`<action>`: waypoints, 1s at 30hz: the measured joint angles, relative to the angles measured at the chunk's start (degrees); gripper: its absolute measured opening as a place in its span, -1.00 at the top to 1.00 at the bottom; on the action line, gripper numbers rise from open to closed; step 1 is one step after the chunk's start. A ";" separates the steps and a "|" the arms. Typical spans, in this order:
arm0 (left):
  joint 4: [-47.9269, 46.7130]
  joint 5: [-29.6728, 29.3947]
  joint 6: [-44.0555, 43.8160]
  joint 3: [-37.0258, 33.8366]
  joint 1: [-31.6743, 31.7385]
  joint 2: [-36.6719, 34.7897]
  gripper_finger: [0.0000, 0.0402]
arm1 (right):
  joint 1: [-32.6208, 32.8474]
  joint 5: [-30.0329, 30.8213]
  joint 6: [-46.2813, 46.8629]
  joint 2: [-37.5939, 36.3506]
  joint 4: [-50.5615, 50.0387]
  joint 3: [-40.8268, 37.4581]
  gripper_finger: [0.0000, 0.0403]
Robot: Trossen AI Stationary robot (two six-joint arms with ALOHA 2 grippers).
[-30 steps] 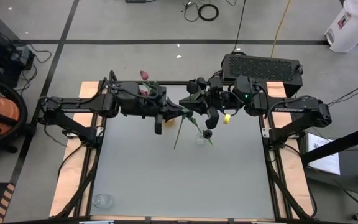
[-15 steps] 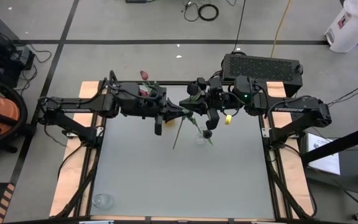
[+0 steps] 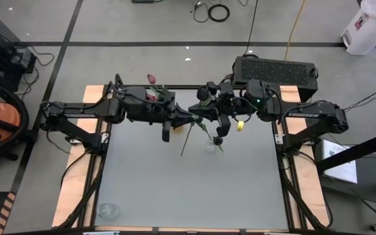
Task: Sort flowers into vase by color
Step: Put the black flower into the transparent vase
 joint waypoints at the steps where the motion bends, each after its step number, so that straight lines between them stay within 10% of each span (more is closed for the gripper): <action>1: -0.10 0.00 -0.02 0.00 0.02 0.00 0.88 | 0.00 0.01 -0.04 -0.09 -0.13 0.00 1.00; 11: -1.08 0.22 -1.65 0.00 0.07 -0.15 0.49 | 0.04 -0.24 -0.73 -1.87 -0.70 -0.04 1.00; 30: -19.09 1.39 -4.54 0.02 -0.42 -11.45 0.47 | -3.69 0.61 -4.29 -11.45 -8.99 0.00 1.00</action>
